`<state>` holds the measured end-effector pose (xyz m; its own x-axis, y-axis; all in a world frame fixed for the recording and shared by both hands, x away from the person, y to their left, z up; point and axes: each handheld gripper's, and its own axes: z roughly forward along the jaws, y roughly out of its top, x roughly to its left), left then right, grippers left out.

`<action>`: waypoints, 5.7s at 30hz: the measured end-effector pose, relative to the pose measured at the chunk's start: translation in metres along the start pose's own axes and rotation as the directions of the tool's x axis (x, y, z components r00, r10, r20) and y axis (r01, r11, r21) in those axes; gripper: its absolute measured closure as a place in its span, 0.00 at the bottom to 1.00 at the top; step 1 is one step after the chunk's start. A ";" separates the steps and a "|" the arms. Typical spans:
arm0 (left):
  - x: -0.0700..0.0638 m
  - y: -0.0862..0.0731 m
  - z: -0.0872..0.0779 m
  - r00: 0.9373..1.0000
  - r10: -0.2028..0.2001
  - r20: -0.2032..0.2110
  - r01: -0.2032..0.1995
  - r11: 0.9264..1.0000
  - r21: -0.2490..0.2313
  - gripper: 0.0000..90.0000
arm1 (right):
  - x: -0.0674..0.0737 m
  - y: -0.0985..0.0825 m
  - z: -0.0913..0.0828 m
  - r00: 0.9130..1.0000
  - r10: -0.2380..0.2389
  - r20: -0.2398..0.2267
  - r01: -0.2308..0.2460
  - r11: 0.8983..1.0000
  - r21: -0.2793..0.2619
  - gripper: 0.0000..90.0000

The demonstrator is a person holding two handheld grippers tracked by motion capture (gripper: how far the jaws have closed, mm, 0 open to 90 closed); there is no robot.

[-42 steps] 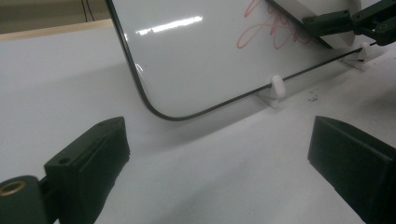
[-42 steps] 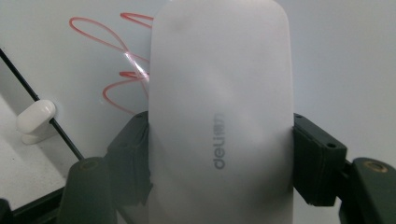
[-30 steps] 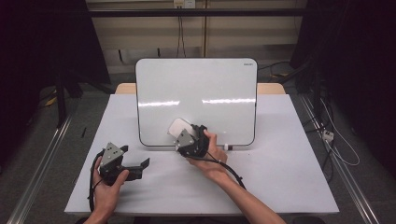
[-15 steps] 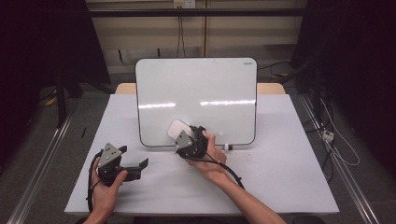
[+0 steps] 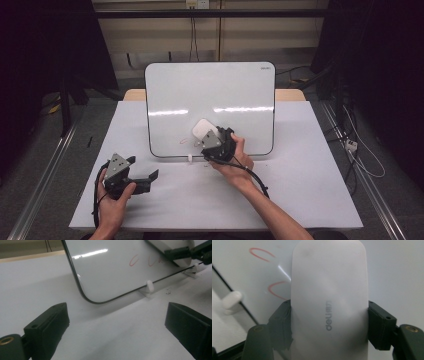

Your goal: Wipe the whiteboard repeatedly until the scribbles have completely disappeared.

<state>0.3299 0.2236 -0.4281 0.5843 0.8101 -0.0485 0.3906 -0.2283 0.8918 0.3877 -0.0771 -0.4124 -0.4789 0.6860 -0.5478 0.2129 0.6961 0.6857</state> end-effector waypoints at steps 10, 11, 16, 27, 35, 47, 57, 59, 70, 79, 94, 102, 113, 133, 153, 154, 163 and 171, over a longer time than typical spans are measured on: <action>0.000 0.000 0.000 1.000 0.005 -0.002 -0.005 1.000 0.007 0.06 | -0.031 -0.003 -0.003 0.997 0.066 0.031 -0.067 0.998 0.011 0.35; 0.000 0.000 0.000 1.000 0.006 -0.002 -0.006 1.000 0.005 0.06 | -0.029 -0.002 -0.003 0.997 0.064 0.040 -0.064 0.998 0.012 0.35; 0.000 0.001 0.001 1.000 0.010 0.001 -0.010 1.000 0.007 0.06 | -0.025 0.001 -0.002 0.997 0.065 0.050 -0.066 0.998 0.010 0.35; 0.000 0.001 0.001 1.000 0.009 0.003 -0.009 1.000 0.004 0.06 | -0.008 0.010 0.002 0.999 0.042 0.034 -0.041 0.999 -0.005 0.35; -0.001 0.001 0.002 1.000 0.005 0.003 -0.005 1.000 -0.001 0.06 | 0.007 0.015 0.005 1.000 0.013 0.021 -0.013 1.000 -0.006 0.35; 0.000 0.001 0.001 1.000 0.003 0.004 -0.003 1.000 -0.001 0.06 | 0.015 0.015 0.007 1.000 -0.005 -0.017 0.004 1.000 -0.022 0.35; 0.001 0.000 -0.002 1.000 0.002 -0.003 -0.002 1.000 -0.003 0.06 | -0.014 0.010 0.003 0.999 0.047 0.025 -0.047 0.999 -0.018 0.35; 0.001 0.000 -0.002 1.000 -0.004 -0.006 0.004 1.000 -0.007 0.06 | -0.015 0.011 0.003 0.998 0.049 0.028 -0.049 0.999 -0.015 0.35; -0.001 0.001 0.000 1.000 0.010 -0.001 -0.010 1.000 0.004 0.06 | -0.001 0.018 0.006 0.999 0.033 0.043 -0.032 0.999 -0.010 0.35; 0.000 0.001 -0.001 1.000 0.006 0.000 -0.006 1.000 -0.002 0.06 | 0.025 0.031 0.013 1.000 -0.015 0.024 0.015 1.000 -0.015 0.35; -0.001 0.001 0.000 1.000 0.012 -0.001 -0.012 1.000 0.003 0.06 | 0.054 0.044 0.020 0.999 -0.051 0.000 0.051 0.999 -0.015 0.35; -0.001 0.001 -0.001 1.000 0.007 0.000 -0.007 1.000 -0.009 0.06 | 0.064 0.045 0.021 0.996 -0.089 -0.028 0.088 0.996 -0.030 0.35; 0.003 0.000 -0.005 1.000 -0.002 -0.001 0.002 1.000 -0.012 0.06 | 0.044 0.041 0.017 0.999 -0.046 -0.010 0.046 0.999 -0.029 0.35; 0.001 0.000 -0.003 1.000 0.004 -0.002 -0.004 1.000 -0.007 0.06 | 0.042 0.057 0.023 0.999 -0.036 0.028 0.037 0.999 -0.029 0.35; 0.002 0.001 -0.004 1.000 0.006 -0.004 -0.006 1.000 -0.009 0.06 | 0.077 0.067 0.030 0.995 -0.100 -0.009 0.099 0.995 -0.033 0.35; 0.003 0.000 -0.003 1.000 0.004 -0.004 -0.004 1.000 -0.009 0.06 | 0.077 0.067 0.030 0.995 -0.100 -0.009 0.099 0.995 -0.032 0.35; 0.002 0.000 -0.004 1.000 0.006 -0.003 -0.006 1.000 -0.010 0.06 | 0.075 0.067 0.029 0.995 -0.103 -0.017 0.103 0.994 -0.031 0.35; 0.004 0.000 -0.007 1.000 0.000 -0.008 0.000 1.000 -0.018 0.06 | 0.052 0.058 0.023 0.998 -0.057 0.000 0.057 0.998 -0.030 0.35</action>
<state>0.3269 0.2307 -0.4251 0.5784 0.8145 -0.0444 0.3775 -0.2190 0.8997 0.3944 0.0040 -0.4124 -0.4902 0.6451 -0.5862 0.1591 0.7274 0.6675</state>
